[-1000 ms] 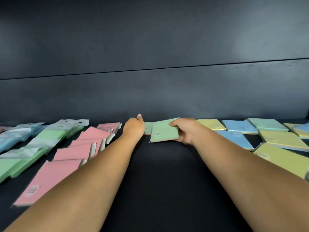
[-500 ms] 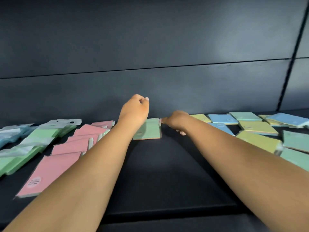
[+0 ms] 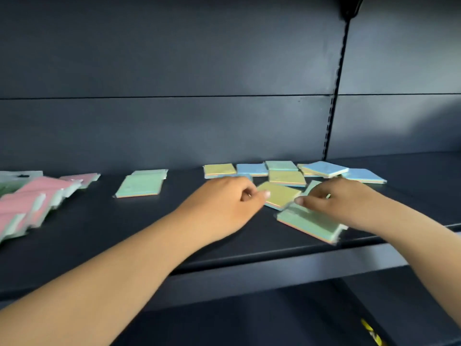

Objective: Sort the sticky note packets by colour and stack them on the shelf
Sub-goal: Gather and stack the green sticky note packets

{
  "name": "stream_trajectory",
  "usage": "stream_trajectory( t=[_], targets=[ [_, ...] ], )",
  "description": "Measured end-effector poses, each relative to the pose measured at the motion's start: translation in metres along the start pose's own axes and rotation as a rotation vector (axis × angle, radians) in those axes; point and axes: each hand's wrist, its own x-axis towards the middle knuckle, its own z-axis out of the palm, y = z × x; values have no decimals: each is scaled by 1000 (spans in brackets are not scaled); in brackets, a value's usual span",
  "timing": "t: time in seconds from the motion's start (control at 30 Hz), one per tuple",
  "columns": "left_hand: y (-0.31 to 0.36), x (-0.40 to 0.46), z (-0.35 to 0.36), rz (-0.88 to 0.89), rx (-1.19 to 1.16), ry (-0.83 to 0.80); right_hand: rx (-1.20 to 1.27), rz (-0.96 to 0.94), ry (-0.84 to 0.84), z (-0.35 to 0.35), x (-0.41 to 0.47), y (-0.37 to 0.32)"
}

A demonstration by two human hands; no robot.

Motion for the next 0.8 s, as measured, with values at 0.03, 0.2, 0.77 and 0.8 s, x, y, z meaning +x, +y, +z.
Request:
stream_trajectory(
  t=[0.03,0.2,0.77,0.8],
  targets=[
    [11,0,12,-15,1,-30,-21,-25,7,0,-3,10],
    [50,11,63,-207,160,-142,-90,-106,-64,9,-6,46],
    [88,-3,61,-299,-989,105,1284,-376,-337,-7,-3,72],
    [90,-1,61,-286,-1034,115,1268,-350,-326,-8,-1,72]
  ],
)
